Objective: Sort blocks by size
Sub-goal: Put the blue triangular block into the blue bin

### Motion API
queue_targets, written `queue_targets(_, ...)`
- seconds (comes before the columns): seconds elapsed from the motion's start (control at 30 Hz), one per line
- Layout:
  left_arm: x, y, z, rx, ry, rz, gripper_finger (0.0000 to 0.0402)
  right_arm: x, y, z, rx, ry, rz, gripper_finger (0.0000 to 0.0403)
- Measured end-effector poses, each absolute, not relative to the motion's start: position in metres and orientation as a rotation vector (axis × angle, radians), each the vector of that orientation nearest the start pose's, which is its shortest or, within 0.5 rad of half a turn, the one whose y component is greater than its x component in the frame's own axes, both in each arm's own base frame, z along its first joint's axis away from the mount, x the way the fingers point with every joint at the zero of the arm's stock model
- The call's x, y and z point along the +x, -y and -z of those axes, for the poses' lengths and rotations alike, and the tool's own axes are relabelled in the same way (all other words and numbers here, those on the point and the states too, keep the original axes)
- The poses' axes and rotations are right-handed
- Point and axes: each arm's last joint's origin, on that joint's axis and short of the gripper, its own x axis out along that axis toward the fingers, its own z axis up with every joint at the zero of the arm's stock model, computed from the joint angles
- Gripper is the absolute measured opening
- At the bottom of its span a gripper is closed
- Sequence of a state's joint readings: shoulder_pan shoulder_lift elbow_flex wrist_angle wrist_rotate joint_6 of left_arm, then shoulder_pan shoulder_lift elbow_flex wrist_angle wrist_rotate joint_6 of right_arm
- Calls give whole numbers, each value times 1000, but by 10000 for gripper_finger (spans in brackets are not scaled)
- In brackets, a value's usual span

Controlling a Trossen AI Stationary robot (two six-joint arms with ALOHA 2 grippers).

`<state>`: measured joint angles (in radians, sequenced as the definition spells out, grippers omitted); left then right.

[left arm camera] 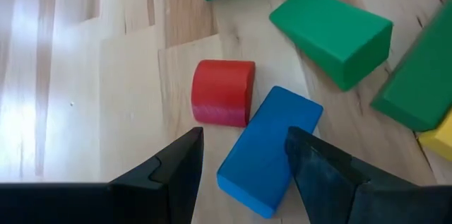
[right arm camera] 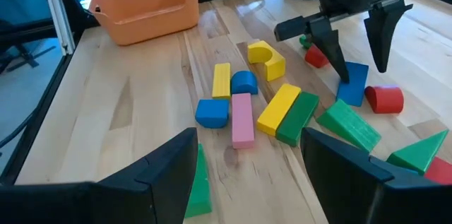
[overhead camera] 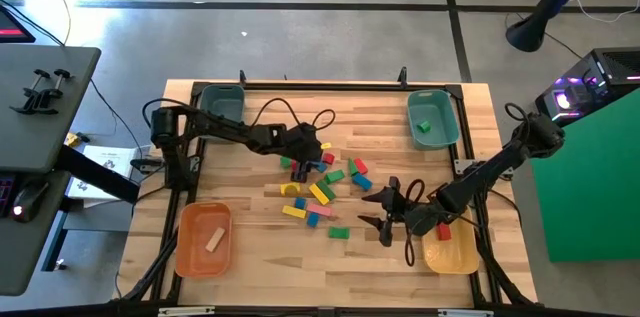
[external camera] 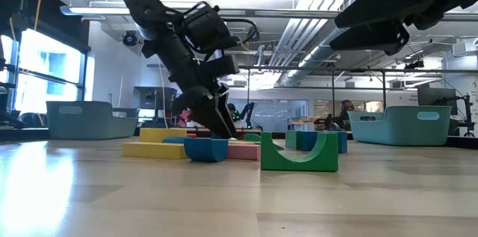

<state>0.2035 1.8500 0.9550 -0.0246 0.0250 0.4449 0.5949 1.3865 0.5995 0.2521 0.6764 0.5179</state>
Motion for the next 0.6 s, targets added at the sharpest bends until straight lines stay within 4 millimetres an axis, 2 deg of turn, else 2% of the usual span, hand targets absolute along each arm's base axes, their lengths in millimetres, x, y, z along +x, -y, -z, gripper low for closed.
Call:
queue_targets(0.17,345,-71,-131,269,-906,6,194,229,-133,-186,191,-395,187,248)
queue_targets(0.37,346,-71,-153,270,-889,5,194,229,-133,-185,185,-402,188,248)
queue_targets(0.6,341,-68,-150,248,-954,64,194,229,-134,-185,193,-413,162,248)
